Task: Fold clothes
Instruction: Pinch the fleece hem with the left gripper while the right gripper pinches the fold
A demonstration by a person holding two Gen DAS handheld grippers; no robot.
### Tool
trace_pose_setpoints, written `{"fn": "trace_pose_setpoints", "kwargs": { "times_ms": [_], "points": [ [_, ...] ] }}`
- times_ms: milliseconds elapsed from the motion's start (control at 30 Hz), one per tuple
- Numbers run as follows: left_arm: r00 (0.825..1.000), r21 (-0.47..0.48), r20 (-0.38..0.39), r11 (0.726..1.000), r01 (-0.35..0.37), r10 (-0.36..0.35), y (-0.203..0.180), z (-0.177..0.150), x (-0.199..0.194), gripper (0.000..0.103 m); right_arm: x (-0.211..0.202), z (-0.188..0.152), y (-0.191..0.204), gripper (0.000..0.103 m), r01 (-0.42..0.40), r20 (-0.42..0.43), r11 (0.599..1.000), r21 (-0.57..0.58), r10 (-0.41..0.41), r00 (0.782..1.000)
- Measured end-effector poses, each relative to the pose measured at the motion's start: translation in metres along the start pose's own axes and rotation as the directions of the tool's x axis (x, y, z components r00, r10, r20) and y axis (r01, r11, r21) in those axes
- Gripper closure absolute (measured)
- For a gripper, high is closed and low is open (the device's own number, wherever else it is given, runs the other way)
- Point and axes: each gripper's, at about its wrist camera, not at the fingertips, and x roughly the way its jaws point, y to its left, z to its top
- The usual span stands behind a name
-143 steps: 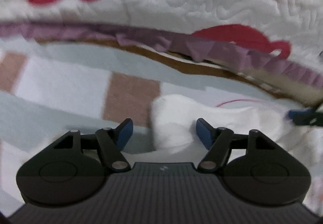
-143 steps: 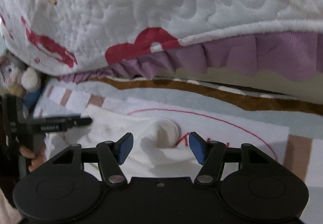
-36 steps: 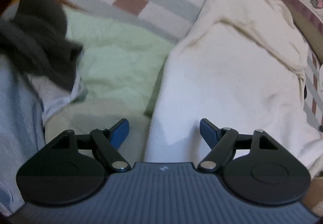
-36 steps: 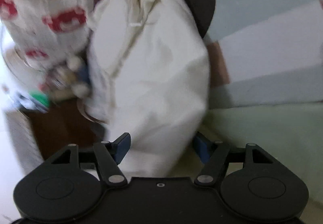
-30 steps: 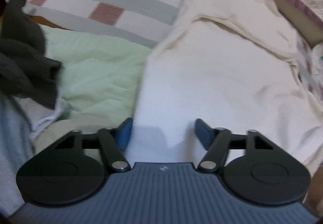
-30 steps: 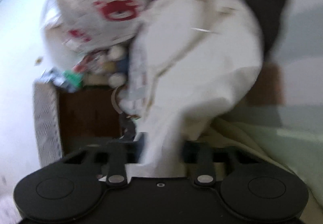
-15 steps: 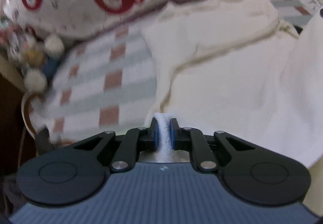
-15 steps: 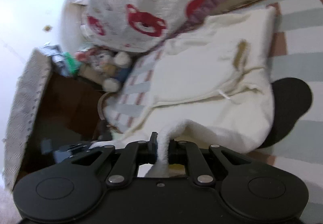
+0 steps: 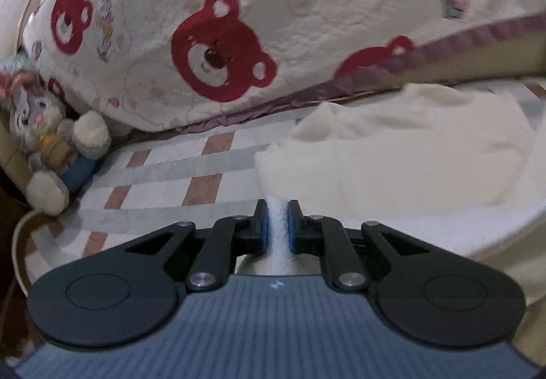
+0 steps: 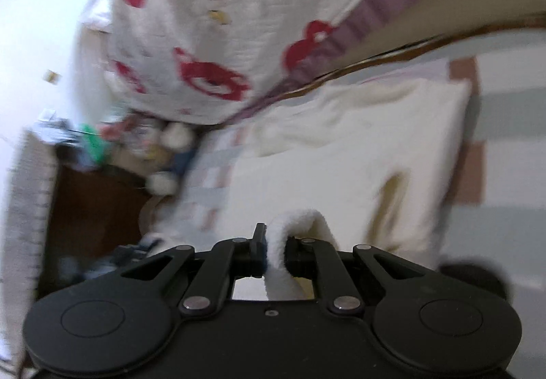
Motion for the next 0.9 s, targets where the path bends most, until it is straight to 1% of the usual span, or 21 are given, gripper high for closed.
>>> {"fn": "trace_pose_setpoints", "kwargs": {
  "times_ms": [33,100,133,167,200,267,300,333,367,433,467,500,533,567,633,700,767,800,900],
  "points": [
    [1.000,-0.023,-0.005,1.000,-0.010,0.009,-0.001,0.001,0.013,0.092,0.010,0.004,0.000,0.092,0.053,-0.006,0.998,-0.037,-0.053,0.999],
    [1.000,-0.072,-0.006,0.997,-0.018,0.017,-0.002,-0.007,0.031,0.092,0.029,0.012,0.000,0.092,0.154,-0.012,0.982,-0.109,-0.156,0.988],
    [1.000,-0.100,-0.010,0.995,-0.017,0.016,-0.002,-0.014,0.038,0.092,0.037,0.013,-0.003,0.091,0.182,-0.013,0.975,-0.130,-0.185,0.983],
    [0.999,-0.137,-0.032,0.991,-0.006,0.002,-0.001,-0.023,0.046,0.092,0.046,0.014,-0.008,0.090,0.207,-0.010,0.969,-0.133,-0.210,0.978],
    [0.998,-0.161,-0.061,0.987,0.010,-0.021,0.001,-0.030,0.051,0.092,0.052,0.014,-0.014,0.089,0.214,-0.007,0.971,-0.107,-0.215,0.976],
    [0.991,-0.171,-0.121,0.985,0.033,-0.054,0.002,-0.041,0.058,0.093,0.056,0.011,-0.035,0.084,0.120,-0.006,0.992,0.042,-0.120,0.993],
    [0.987,-0.170,-0.144,0.985,0.041,-0.066,0.003,-0.046,0.060,0.093,0.057,0.010,-0.044,0.075,0.069,0.003,0.991,0.114,-0.070,0.998],
    [0.988,-0.151,-0.144,0.988,0.040,-0.062,0.002,-0.046,0.060,0.093,0.049,0.010,-0.050,0.067,0.000,0.033,0.984,0.175,-0.006,0.999],
    [0.989,-0.142,-0.138,0.989,0.041,-0.061,0.001,-0.045,0.059,0.093,0.042,0.011,-0.054,0.065,-0.063,0.064,0.973,0.222,0.049,0.997],
    [0.989,-0.158,-0.130,0.986,0.053,-0.074,0.002,-0.041,0.062,0.093,0.025,0.013,-0.048,0.065,-0.088,0.094,0.980,0.180,0.072,0.993],
    [0.988,-0.175,-0.126,0.982,0.063,-0.086,0.003,-0.041,0.064,0.093,0.016,0.014,-0.041,0.064,-0.044,0.095,0.991,0.125,0.032,0.995],
    [0.988,-0.182,-0.128,0.981,0.062,-0.086,0.003,-0.042,0.065,0.093,0.010,0.012,-0.032,0.060,0.002,0.102,0.997,0.076,-0.010,0.995],
    [0.988,-0.188,-0.129,0.980,0.061,-0.087,0.003,-0.043,0.067,0.093,0.004,0.010,-0.024,0.058,0.045,0.114,0.999,0.031,-0.048,0.992],
    [0.988,-0.190,-0.130,0.980,0.059,-0.085,0.003,-0.044,0.069,0.093,-0.004,0.006,-0.019,0.057,0.061,0.139,0.998,0.011,-0.062,0.988],
    [0.990,-0.161,-0.128,0.986,0.044,-0.065,0.001,-0.046,0.071,0.093,-0.015,-0.005,-0.016,0.056,0.042,0.200,0.999,0.024,-0.046,0.979],
    [0.995,-0.092,-0.102,0.996,0.011,-0.021,-0.004,-0.045,0.066,0.092,-0.019,-0.020,-0.015,0.056,0.030,0.237,0.998,0.055,-0.043,0.970],
    [0.997,-0.025,-0.073,0.999,-0.023,0.021,-0.010,-0.044,0.061,0.093,-0.019,-0.036,-0.014,0.056,0.081,0.247,0.994,0.071,-0.096,0.964],
    [0.998,-0.005,-0.059,0.999,-0.033,0.033,-0.011,-0.042,0.059,0.093,-0.018,-0.045,-0.015,0.055,0.100,0.245,0.991,0.093,-0.120,0.962],
    [0.998,-0.106,-0.058,0.994,0.013,-0.019,0.002,-0.038,0.053,0.093,-0.015,-0.065,-0.015,0.055,0.082,0.228,0.987,0.141,-0.113,0.967]
  ]
}}
